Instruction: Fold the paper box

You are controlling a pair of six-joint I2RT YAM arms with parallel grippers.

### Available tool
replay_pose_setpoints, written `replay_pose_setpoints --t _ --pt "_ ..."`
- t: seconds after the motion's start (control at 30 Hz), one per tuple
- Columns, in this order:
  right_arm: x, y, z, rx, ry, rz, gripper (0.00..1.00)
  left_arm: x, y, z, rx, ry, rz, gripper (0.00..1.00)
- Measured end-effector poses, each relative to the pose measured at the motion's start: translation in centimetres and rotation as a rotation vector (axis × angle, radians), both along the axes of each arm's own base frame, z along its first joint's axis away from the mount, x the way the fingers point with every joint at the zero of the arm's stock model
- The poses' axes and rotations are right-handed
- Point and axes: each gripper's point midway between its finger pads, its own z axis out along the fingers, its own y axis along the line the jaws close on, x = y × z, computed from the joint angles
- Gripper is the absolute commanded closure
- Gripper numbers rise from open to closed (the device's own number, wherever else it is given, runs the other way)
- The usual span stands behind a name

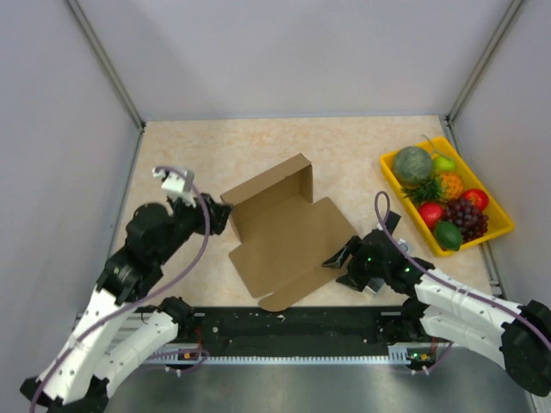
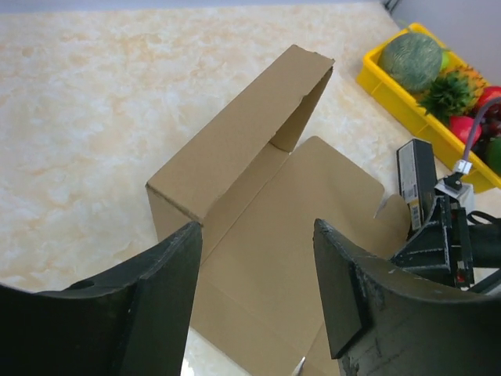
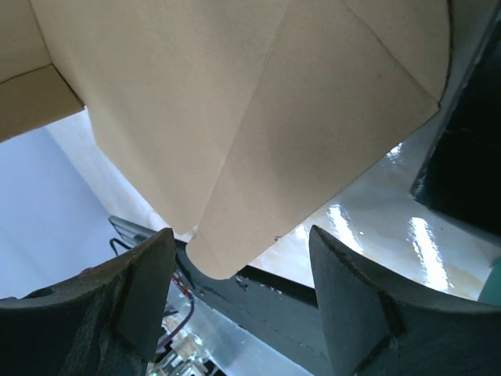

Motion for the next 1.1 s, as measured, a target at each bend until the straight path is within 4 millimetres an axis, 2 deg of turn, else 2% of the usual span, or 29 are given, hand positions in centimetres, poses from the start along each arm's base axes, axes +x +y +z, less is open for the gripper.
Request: replay_pose_setpoints --t 0.07,0.1,0.17,0.2,0.23,0.3,0.37,0.47,0.63,0.77,0.97,1.1 --pt "0.2 0.3 0.2 0.024 -0.008 -0.005 0.32 1.8 -1.0 -0.2 0.025 0.073 0.005 0.54" --pt "0.2 0.4 0.2 0.034 -0.012 -0.009 0.32 2.8 -1.5 -0.4 0.031 0.109 -0.001 0.7" --pt "0.3 0.4 0.2 0.045 -0.024 -0.008 0.32 4.5 -1.9 -1.1 0.003 0.169 -0.009 0.83" --pt "0.3 0.5 0.3 0.05 -0.028 -0.007 0.33 5.5 -1.3 -2.0 -0.024 0.211 0.007 0.88" --pt "0.3 0.5 0.4 0.055 -0.033 -0.005 0.33 6.3 -0.4 -2.9 -0.066 0.249 0.027 1.0" --pt "0.2 0.5 0.6 0.061 -0.036 -0.002 0.33 7.8 1.2 -4.1 -0.169 0.312 0.066 1.0" --pt "0.2 0.6 0.8 0.071 -0.043 0.001 0.33 9.2 1.7 -4.8 -0.296 0.358 0.059 1.0" --pt "0.0 0.5 0.9 0.08 -0.052 0.003 0.34 9.7 0.5 -5.3 -0.456 0.397 -0.021 1.0" --pt "-0.2 0.4 0.9 0.083 -0.06 0.008 0.34 8.9 -0.9 -5.3 -0.613 0.425 -0.122 1.0" --pt "-0.2 0.3 0.9 0.079 -0.062 0.012 0.34 8.4 -1.5 -6.0 -0.658 0.421 -0.175 1.0" --pt "-0.4 0.4 0.9 0.083 -0.057 0.019 0.34 7.7 -2.2 -9.8 -0.67 0.521 -0.224 1.0" --pt "-0.5 0.4 0.8 0.08 -0.05 0.021 0.34 7.3 -1.9 -10.1 -0.617 0.477 -0.233 1.0"
